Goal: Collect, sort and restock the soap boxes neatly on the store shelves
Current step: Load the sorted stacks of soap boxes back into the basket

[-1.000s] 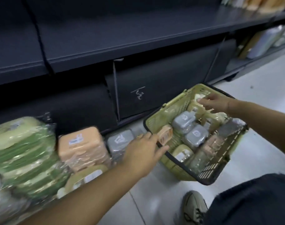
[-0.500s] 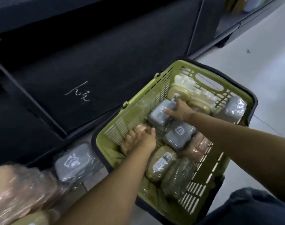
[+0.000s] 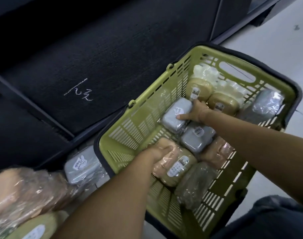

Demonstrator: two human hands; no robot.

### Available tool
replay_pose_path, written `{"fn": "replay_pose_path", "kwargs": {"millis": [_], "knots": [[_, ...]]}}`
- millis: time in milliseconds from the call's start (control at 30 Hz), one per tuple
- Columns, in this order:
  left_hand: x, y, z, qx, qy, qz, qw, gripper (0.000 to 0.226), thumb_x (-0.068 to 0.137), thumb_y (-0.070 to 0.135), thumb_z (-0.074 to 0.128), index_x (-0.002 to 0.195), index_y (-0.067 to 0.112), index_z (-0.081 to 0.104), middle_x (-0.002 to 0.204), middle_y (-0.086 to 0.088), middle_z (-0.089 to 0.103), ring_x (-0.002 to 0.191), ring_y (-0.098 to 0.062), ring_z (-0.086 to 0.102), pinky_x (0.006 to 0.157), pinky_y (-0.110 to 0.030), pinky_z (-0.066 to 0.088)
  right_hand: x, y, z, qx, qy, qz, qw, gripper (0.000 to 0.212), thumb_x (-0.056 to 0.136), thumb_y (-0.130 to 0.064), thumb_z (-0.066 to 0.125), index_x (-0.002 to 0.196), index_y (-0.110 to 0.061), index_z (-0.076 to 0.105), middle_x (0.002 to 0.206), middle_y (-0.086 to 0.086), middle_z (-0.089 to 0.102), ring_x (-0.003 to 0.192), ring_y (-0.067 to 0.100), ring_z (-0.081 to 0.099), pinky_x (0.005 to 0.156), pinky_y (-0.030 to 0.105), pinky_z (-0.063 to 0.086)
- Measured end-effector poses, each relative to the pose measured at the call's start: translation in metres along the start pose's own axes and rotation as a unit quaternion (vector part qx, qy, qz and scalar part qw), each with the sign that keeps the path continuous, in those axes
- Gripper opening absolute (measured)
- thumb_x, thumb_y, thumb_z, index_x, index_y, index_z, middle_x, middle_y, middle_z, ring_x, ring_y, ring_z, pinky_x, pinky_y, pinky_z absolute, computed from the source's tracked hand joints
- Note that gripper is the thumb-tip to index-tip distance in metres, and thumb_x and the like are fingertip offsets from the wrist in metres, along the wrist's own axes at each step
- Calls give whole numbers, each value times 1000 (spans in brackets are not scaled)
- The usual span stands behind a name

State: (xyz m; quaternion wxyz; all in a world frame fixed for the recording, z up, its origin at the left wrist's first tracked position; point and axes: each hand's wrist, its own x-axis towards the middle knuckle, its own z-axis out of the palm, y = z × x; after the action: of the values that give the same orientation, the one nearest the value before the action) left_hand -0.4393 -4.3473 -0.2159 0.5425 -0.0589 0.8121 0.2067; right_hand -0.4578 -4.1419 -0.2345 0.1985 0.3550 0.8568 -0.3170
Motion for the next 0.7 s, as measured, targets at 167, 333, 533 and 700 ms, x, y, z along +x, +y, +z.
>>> {"fn": "replay_pose_path", "kwargs": {"millis": [167,333,533,700], "knots": [[-12,6,2,40,-102,-57,992,89,85,57,63,148,3,28,116,-18,62,100,-30,64,90,-42,51,-7,-1,-6,26,5,-13,1000,109,65,-46,86,145,-2,25,141,18,44,129,34,45,103,39,40],[-35,20,-4,127,-45,32,990,107,72,57,78,151,8,25,150,-13,39,127,-33,50,96,-41,48,-23,-15,-16,66,-9,-72,995,85,70,-38,84,135,-4,42,126,14,57,114,30,55,94,34,44],[-80,-5,-42,123,-34,76,989,111,68,57,80,151,7,25,151,-14,38,128,-34,49,102,-44,46,-76,-29,-44,263,23,-88,961,49,78,-23,80,116,-7,53,94,7,60,77,21,56,65,28,50],[-128,-38,-60,109,49,147,982,88,75,41,82,142,5,38,137,-12,52,116,-28,56,94,-32,50,-146,-60,-66,331,50,-97,937,49,74,-26,83,112,-12,55,87,12,60,69,23,54,62,38,50]]}}
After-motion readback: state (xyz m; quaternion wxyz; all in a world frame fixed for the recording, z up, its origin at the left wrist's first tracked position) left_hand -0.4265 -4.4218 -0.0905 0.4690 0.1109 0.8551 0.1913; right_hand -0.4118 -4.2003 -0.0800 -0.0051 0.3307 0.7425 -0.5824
